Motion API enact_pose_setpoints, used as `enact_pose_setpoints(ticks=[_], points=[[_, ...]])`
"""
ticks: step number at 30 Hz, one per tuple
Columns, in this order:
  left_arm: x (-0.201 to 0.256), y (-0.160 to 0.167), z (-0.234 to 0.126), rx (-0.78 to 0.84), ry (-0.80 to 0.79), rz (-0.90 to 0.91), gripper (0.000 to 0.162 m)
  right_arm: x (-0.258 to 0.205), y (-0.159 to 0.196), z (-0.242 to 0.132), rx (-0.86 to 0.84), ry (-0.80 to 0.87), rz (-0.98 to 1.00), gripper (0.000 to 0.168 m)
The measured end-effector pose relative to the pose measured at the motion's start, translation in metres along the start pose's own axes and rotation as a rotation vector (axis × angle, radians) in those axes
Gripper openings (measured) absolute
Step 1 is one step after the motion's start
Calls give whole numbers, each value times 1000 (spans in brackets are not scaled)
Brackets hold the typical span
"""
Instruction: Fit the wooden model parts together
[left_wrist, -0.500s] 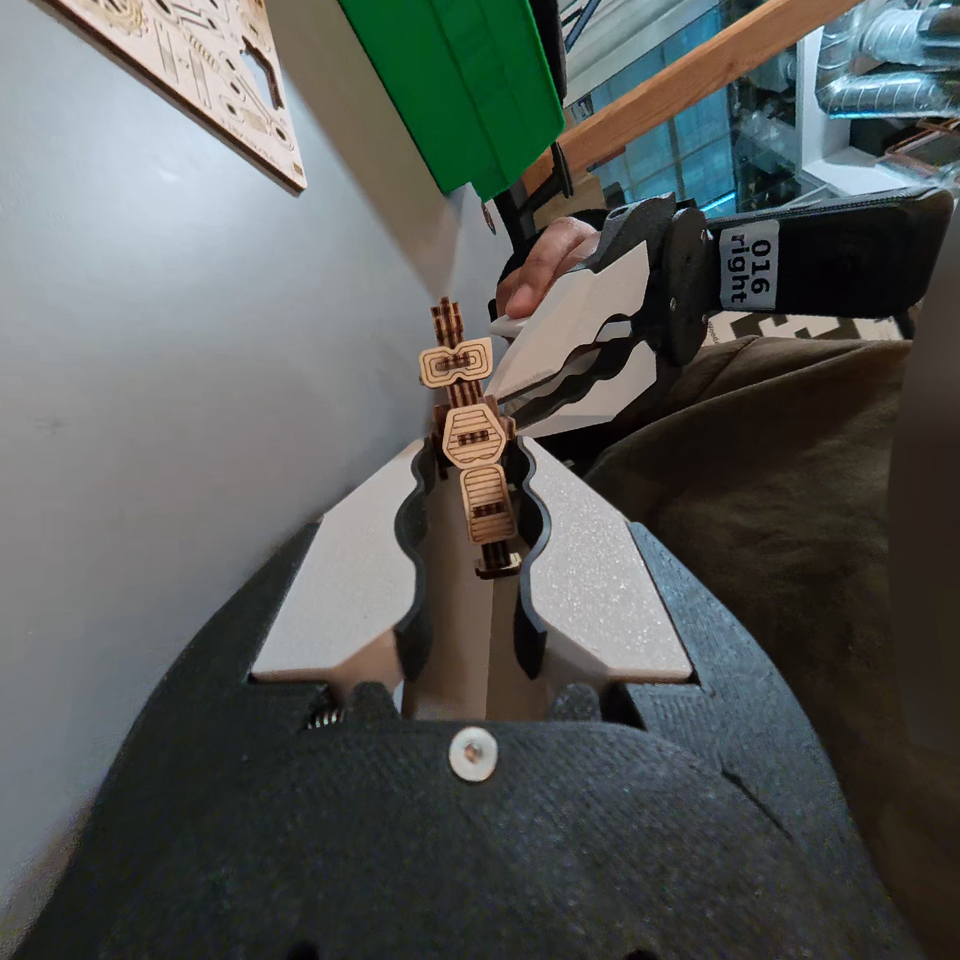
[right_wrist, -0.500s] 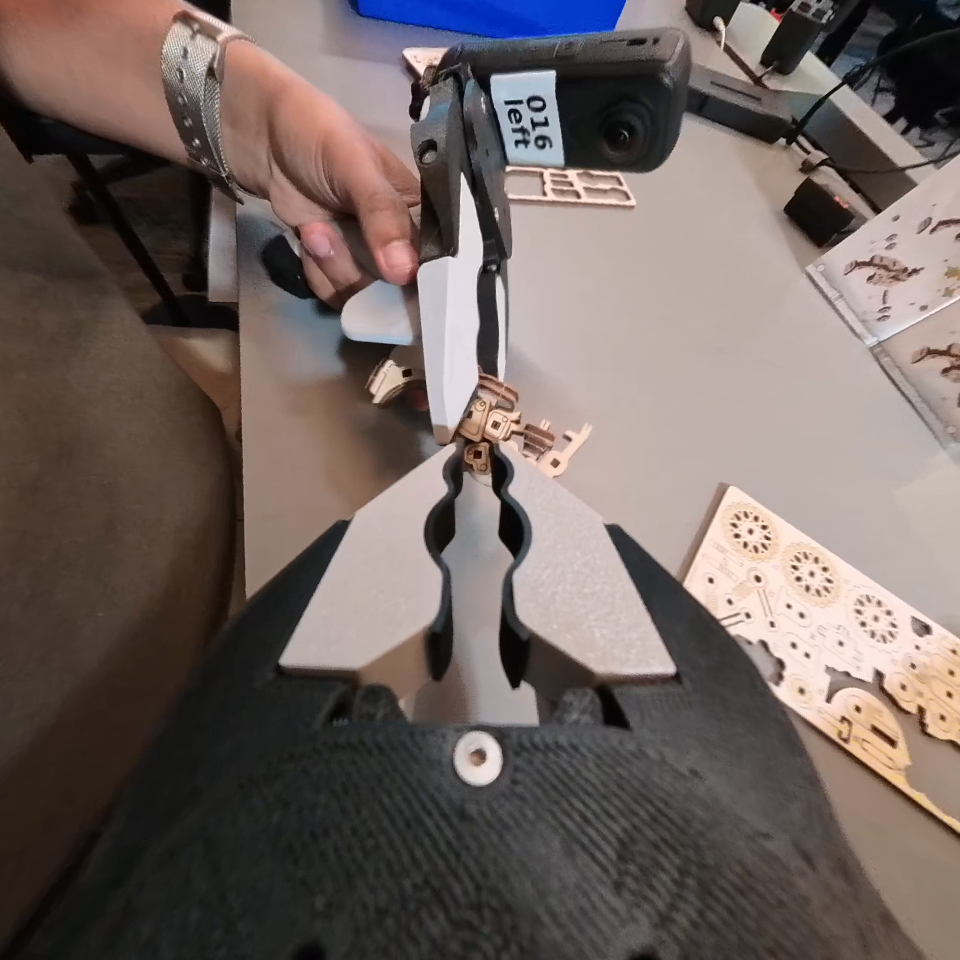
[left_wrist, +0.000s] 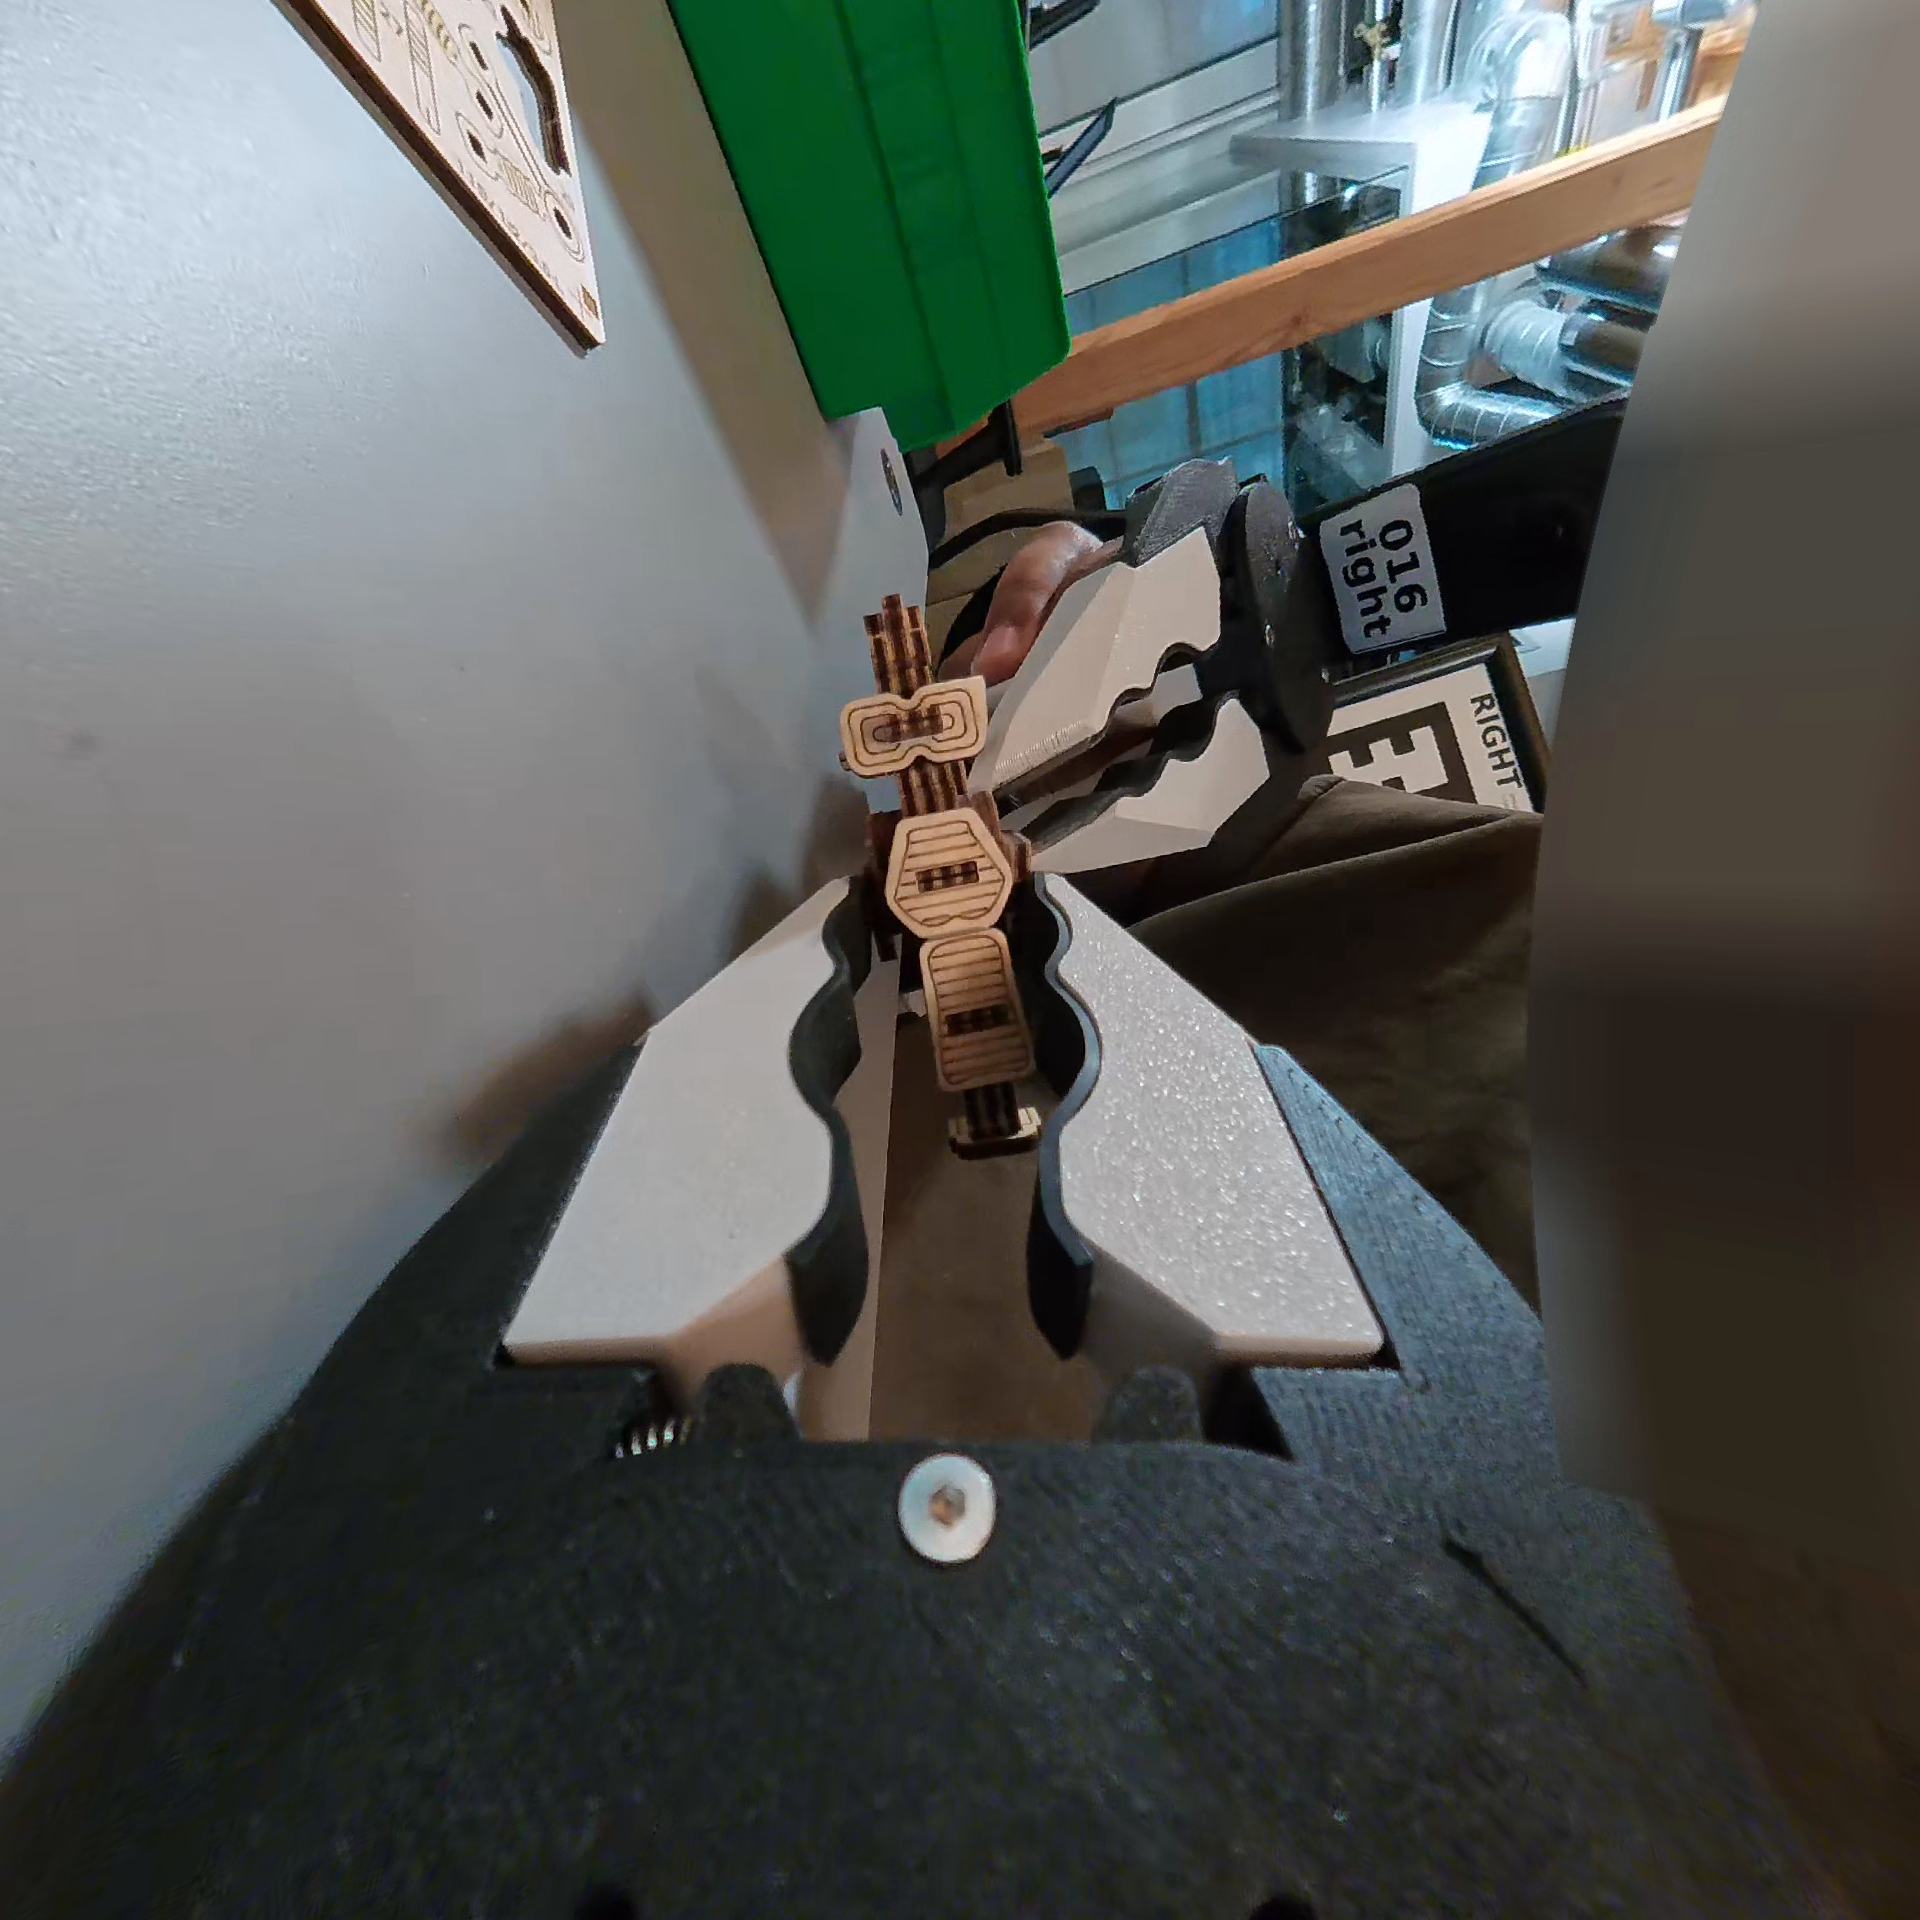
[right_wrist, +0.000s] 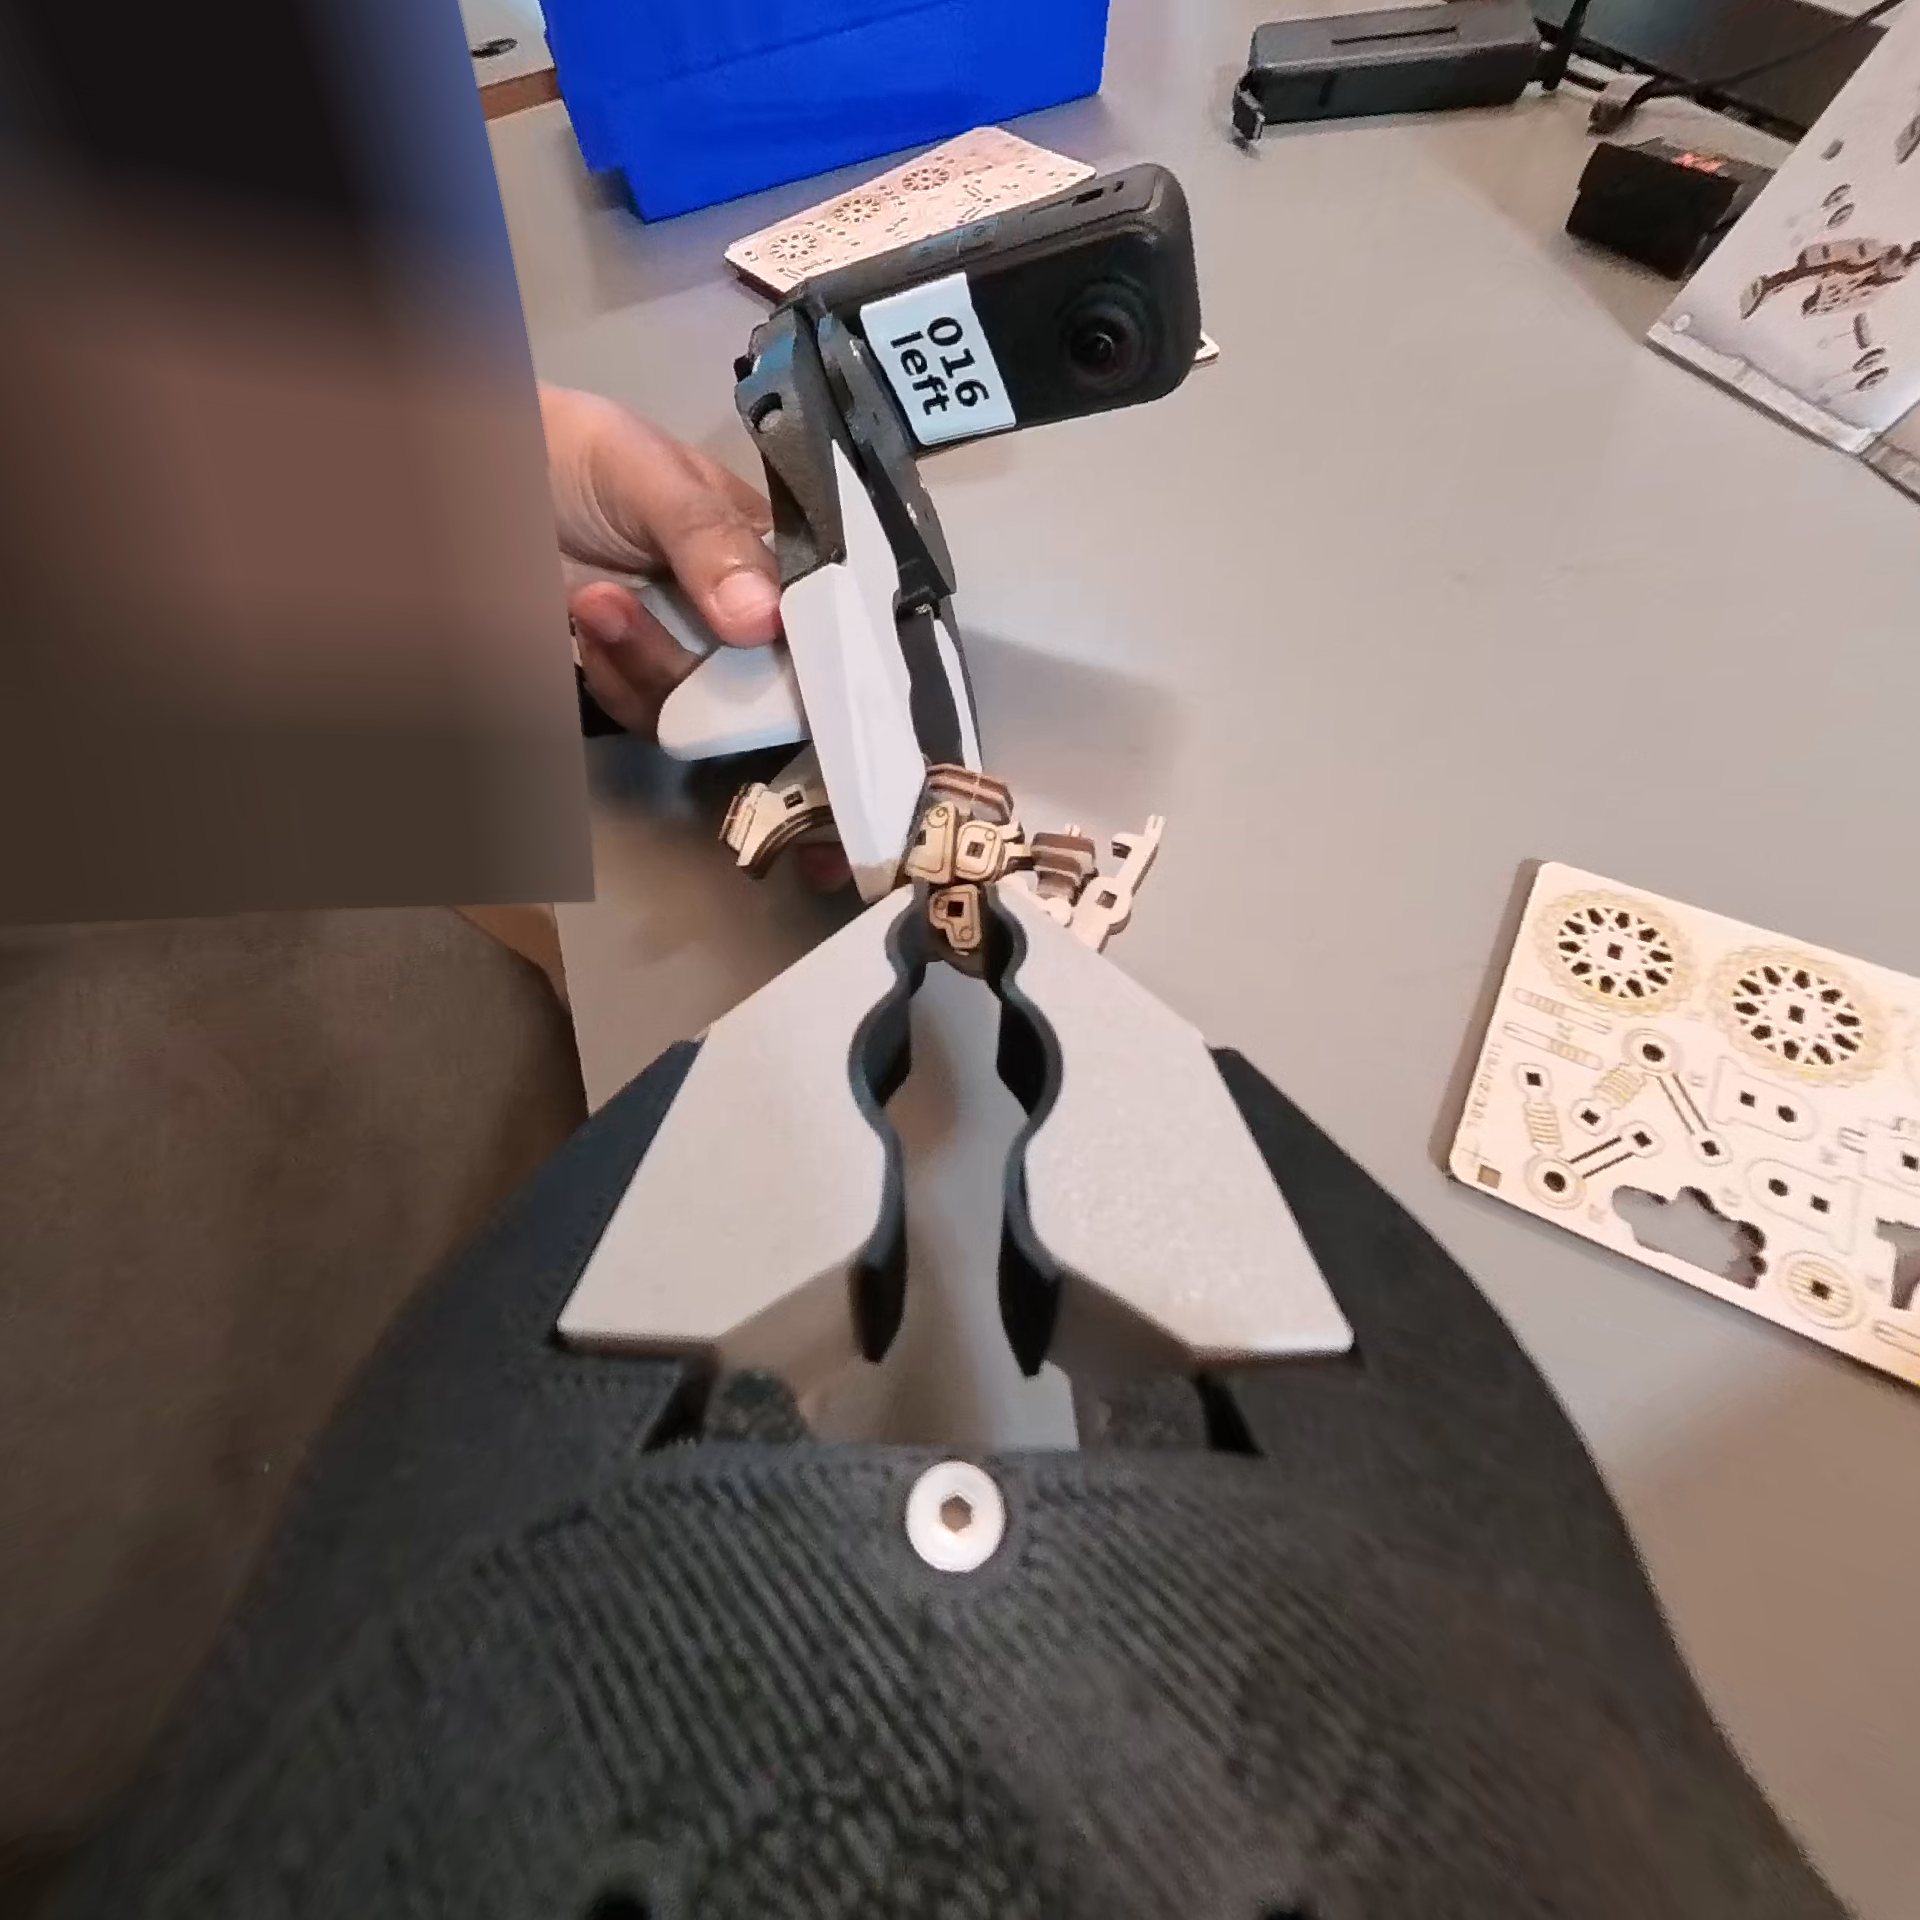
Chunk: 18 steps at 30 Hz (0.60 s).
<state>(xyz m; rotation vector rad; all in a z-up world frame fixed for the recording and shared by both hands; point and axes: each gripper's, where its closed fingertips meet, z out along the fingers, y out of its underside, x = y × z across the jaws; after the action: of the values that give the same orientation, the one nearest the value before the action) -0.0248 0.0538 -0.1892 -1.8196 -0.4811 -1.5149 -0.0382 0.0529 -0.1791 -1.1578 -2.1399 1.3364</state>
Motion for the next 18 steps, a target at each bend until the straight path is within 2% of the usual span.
enact_pose_setpoints(ticks=[18], points=[[4, -4, -2, 27, 16, 30, 28, 2, -7, 0, 45, 37, 46, 8]])
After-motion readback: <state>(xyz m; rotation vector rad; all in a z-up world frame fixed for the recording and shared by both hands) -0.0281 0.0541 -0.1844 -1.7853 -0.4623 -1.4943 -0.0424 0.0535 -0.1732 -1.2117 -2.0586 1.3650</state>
